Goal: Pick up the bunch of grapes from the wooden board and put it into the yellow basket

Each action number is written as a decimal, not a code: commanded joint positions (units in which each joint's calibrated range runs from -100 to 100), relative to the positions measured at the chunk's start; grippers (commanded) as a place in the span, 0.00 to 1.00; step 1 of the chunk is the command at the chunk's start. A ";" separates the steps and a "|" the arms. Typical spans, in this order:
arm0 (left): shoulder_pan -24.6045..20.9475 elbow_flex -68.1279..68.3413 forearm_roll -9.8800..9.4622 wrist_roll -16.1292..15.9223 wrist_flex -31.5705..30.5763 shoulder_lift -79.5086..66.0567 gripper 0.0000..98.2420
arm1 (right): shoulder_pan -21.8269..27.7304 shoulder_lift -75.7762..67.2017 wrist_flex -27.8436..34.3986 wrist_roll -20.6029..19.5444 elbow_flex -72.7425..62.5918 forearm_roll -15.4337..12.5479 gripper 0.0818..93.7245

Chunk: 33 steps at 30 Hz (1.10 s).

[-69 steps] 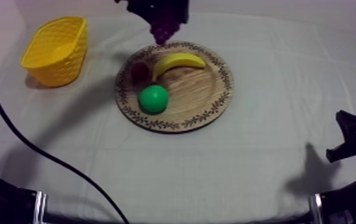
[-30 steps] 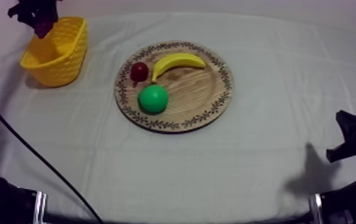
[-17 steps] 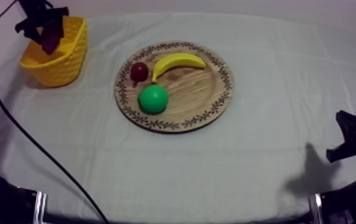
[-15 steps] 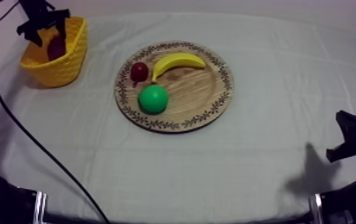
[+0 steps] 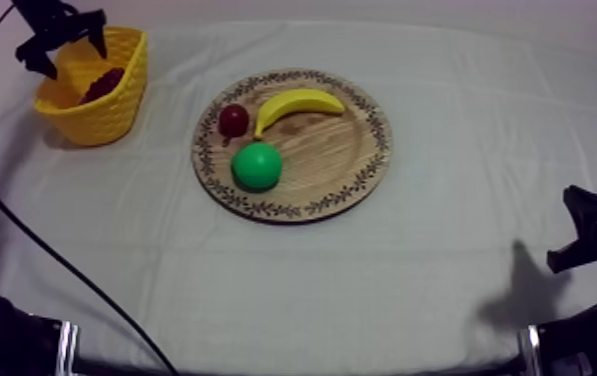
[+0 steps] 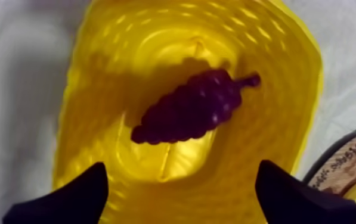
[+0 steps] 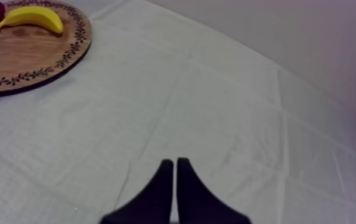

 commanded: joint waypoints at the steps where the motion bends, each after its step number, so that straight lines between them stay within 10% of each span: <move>1: -0.11 6.30 -0.22 0.35 -2.86 -7.06 0.90 | 0.00 0.00 -0.01 -0.03 0.00 -0.01 0.00; 12: -0.52 38.47 -0.02 -0.07 -25.15 -34.13 0.70 | 0.00 0.00 -0.01 -0.03 0.00 -0.01 0.00; 23: 2.47 73.08 -7.69 4.35 -46.34 -64.72 0.40 | 0.00 0.00 -0.01 -0.03 0.00 -0.01 0.00; 33: 4.37 92.79 -8.73 3.62 -49.99 -87.90 0.18 | 0.00 0.00 -0.01 -0.03 0.00 -0.01 0.00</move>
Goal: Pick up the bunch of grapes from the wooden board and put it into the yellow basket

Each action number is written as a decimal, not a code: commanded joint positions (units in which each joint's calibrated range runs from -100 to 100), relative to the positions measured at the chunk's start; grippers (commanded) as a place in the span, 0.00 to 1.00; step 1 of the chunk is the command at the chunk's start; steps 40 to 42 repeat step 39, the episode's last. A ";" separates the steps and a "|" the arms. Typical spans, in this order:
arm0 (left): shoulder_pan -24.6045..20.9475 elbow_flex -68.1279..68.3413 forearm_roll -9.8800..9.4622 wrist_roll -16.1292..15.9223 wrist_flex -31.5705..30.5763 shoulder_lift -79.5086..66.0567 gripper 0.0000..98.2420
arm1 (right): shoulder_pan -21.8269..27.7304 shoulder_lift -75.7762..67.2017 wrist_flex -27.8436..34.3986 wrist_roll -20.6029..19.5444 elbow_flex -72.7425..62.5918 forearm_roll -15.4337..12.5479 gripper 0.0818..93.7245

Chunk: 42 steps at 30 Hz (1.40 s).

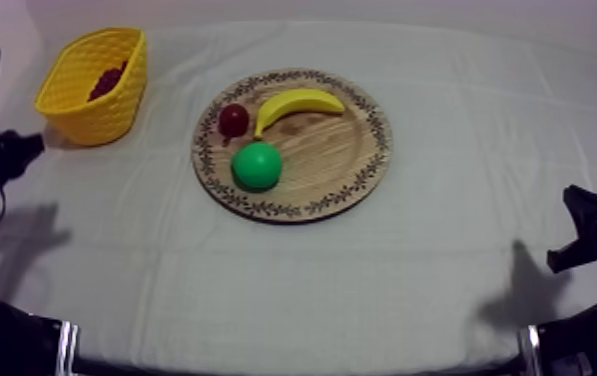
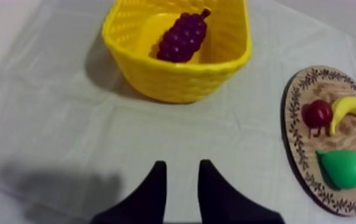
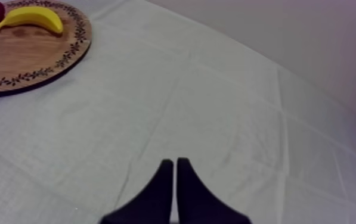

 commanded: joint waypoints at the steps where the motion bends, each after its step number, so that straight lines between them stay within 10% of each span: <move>1: 0.27 7.79 -0.03 0.13 -0.12 -10.54 0.14 | 0.00 0.00 -0.01 0.01 0.00 -0.01 0.00; 9: 0.57 17.21 0.43 1.70 -0.04 -25.34 0.01 | 0.00 0.00 -0.01 0.01 0.00 -0.01 0.00; 16: 0.76 19.32 3.00 -7.48 2.57 -33.51 0.00 | 0.00 0.00 -0.01 0.02 0.00 -0.01 0.00; 26: 0.01 19.89 4.07 3.18 3.14 -43.80 0.00 | 0.00 0.00 -0.01 0.01 0.00 -0.01 0.00; 42: -1.25 21.80 5.65 2.15 -0.18 -47.17 0.00 | 0.00 0.00 -0.01 0.01 0.00 -0.01 0.00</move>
